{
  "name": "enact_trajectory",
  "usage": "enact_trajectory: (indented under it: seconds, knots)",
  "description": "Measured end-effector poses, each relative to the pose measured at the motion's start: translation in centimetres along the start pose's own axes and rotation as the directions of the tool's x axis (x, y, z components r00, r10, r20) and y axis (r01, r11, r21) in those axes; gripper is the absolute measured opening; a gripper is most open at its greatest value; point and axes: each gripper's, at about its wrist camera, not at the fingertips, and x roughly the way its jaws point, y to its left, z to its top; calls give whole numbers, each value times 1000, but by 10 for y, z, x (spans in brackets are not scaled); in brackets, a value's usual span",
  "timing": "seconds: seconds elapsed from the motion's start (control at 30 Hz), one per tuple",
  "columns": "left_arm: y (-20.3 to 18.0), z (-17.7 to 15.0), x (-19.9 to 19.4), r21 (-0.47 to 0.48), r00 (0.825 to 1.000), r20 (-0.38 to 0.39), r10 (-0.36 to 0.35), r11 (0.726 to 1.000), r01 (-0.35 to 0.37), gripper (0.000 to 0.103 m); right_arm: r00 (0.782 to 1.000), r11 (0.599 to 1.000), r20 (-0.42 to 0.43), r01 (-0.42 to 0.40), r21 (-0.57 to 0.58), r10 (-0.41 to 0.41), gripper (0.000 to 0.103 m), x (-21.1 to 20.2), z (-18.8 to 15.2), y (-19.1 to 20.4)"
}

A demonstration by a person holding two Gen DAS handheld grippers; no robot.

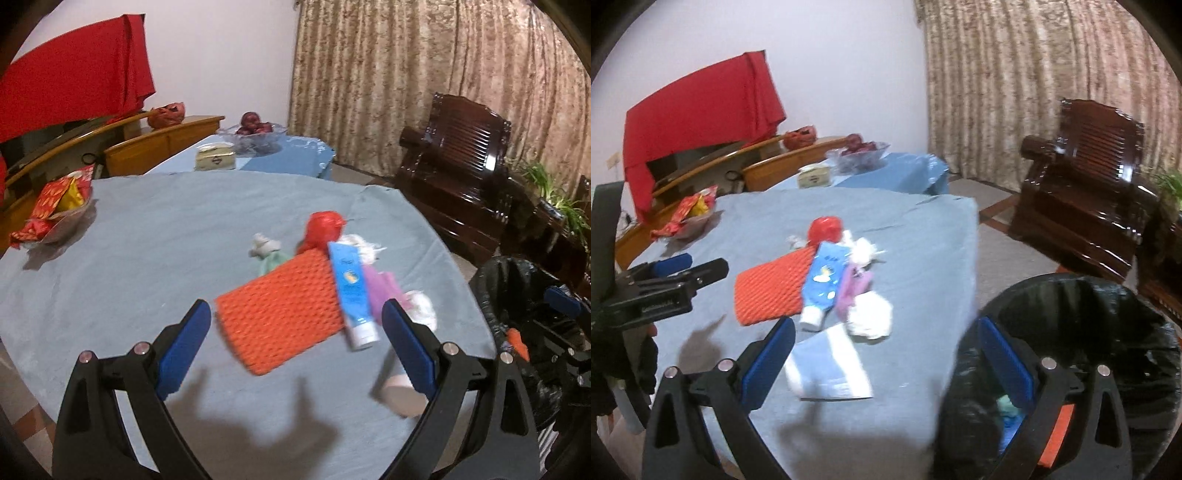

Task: Collect trash
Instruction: 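Move both tools back over the table toward the remaining trash, then grasp the white-blue paper packet with the right gripper while the left gripper grasps the orange net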

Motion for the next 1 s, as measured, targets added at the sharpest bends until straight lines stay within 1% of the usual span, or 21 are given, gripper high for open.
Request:
enact_trajectory:
  seconds: [0.13,0.33,0.57,0.73,0.9,1.0]
  knots:
    - [19,-6,6,-18,999,-21,33,999,-33,91,999,999,-25,-36,-16,36,97,15,-7,15]
    - [37,-20,18,-33,996,-62,65,997,-67,91,992,995,-102,-85,-57,79,97,46,-27,35]
    - [45,-32,33,-34,991,-108,80,996,-84,91,981,994,-175,-98,-56,87,97,73,-43,38]
    - [46,-37,40,-40,989,-129,79,996,-85,91,972,994,-221,-90,-62,74,97,93,-50,37]
    - [43,-41,46,-40,987,-143,72,996,-78,91,962,993,-258,-102,-61,83,92,103,-53,35]
    - [42,-42,49,-40,986,-151,69,996,-76,91,959,990,-269,-115,-87,88,84,105,-55,40]
